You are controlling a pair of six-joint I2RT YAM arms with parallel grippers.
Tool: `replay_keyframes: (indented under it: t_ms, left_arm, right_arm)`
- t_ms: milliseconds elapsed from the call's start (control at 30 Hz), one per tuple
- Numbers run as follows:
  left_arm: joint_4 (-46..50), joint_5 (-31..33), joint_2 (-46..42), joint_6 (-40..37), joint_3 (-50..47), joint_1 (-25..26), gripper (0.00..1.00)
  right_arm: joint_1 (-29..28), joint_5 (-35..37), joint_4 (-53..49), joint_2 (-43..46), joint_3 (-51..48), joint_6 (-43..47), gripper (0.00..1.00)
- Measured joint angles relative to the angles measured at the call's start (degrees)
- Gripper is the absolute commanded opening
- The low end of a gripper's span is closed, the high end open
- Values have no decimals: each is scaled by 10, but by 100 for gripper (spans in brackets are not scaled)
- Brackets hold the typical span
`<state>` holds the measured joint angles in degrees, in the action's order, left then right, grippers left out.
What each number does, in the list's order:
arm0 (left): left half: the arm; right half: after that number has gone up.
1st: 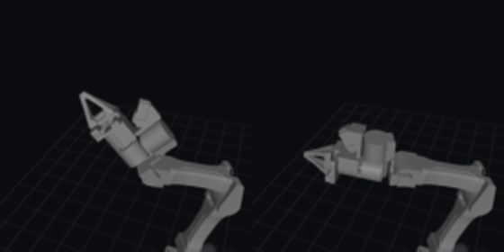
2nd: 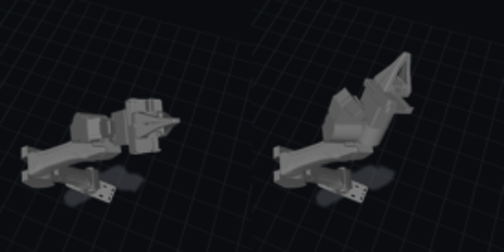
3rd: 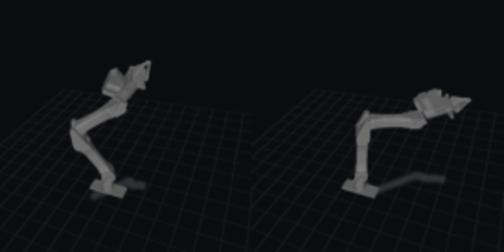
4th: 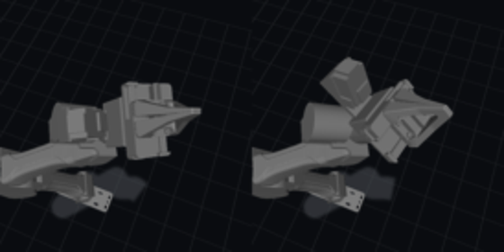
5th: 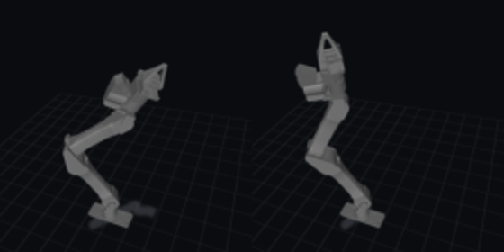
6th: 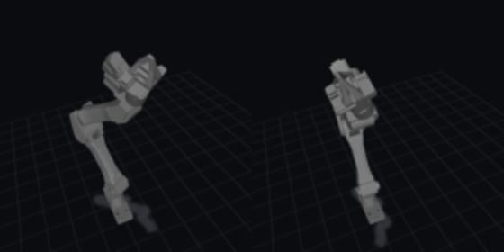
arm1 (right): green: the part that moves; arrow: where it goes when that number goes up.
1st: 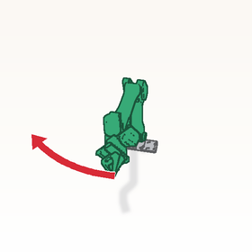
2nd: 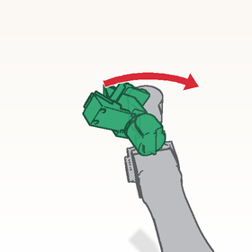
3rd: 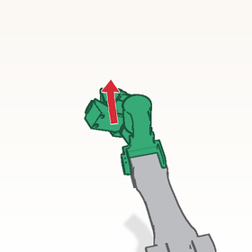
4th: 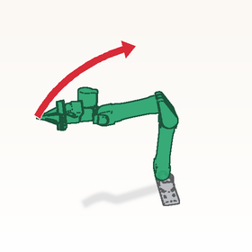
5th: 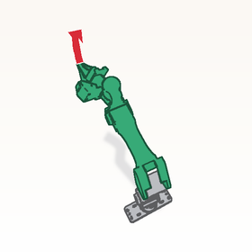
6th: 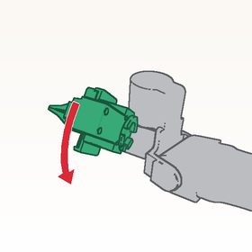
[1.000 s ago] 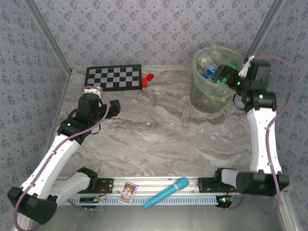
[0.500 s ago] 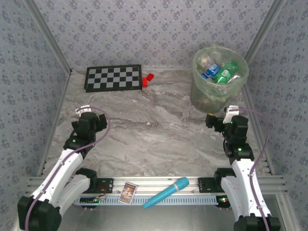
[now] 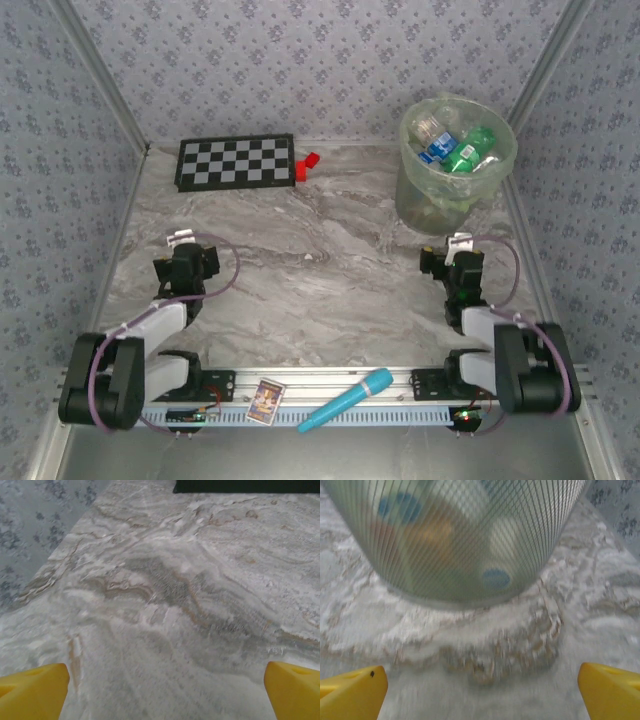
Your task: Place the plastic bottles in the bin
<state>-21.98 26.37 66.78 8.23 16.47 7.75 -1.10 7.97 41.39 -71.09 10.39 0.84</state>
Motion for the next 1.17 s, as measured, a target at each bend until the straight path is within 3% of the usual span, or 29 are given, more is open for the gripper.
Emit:
replay_keyframes:
  t_ms: [267, 500, 767, 1167]
  left_arm:
    - [-110, -47, 122, -48, 59, -11, 100]
    - [-215, -133, 200, -59, 63, -68, 100]
    - [-225, -194, 216, -59, 62, -85, 100]
    - [-231, -216, 216, -61, 62, -85, 100]
  right_arm:
    - [20, -39, 167, -156, 33, 7, 99]
    - [46, -89, 206, -169, 20, 1, 99]
    - [52, -103, 175, -169, 52, 0, 99]
    - [40, -66, 103, -169, 97, -4, 99]
